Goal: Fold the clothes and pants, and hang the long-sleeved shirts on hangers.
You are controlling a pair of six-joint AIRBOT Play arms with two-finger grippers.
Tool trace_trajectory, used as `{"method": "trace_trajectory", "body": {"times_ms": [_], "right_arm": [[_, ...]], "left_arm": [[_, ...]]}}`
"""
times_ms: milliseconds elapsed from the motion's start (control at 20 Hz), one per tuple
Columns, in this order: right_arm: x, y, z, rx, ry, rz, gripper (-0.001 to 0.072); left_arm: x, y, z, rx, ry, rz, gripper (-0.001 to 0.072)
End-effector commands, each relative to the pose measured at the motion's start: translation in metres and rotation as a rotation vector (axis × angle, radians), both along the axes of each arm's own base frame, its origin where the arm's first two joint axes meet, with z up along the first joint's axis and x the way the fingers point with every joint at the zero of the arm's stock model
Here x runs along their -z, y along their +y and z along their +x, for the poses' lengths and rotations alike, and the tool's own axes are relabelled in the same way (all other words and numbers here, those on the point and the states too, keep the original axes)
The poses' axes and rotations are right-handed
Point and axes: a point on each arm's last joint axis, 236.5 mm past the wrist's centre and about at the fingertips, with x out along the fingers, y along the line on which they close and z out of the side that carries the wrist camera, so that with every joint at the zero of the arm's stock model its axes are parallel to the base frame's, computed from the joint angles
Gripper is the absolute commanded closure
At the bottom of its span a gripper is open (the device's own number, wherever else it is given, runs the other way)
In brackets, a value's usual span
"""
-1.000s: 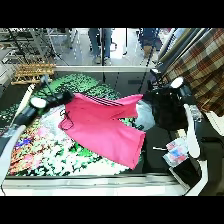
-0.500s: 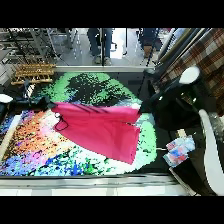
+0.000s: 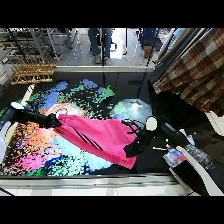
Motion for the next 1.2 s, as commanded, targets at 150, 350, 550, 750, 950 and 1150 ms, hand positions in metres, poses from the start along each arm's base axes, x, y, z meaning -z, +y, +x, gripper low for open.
{"method": "trace_trajectory", "body": {"times_ms": [150,350,550,750,950,1150], "right_arm": [[-0.017,-0.105,0.034,0.494,-0.069,0.052,0.0122],[0.030,-0.089,0.039,0.830,0.019,0.278,0.0011],[0.063,-0.052,0.045,0.878,0.066,0.392,0.0012],[0.085,-0.003,0.068,0.827,0.070,0.446,0.0039],[0.071,0.018,0.096,0.646,-0.032,0.387,0.0699],[0.053,-0.100,0.091,0.499,-0.205,-0.138,0.0699]], "left_arm": [[-0.065,0.038,0.013,0.027,-0.158,0.074,0.0339],[-0.145,0.047,0.025,-0.013,-0.341,0.139,0.0207],[-0.181,0.008,0.022,0.082,-0.456,0.130,0.0207],[-0.177,-0.055,0.016,0.307,-0.534,0.111,0.0245],[-0.126,-0.095,0.002,0.449,-0.461,0.065,0.0692],[-0.051,-0.100,0.000,0.432,-0.305,0.031,0.0693]]}}
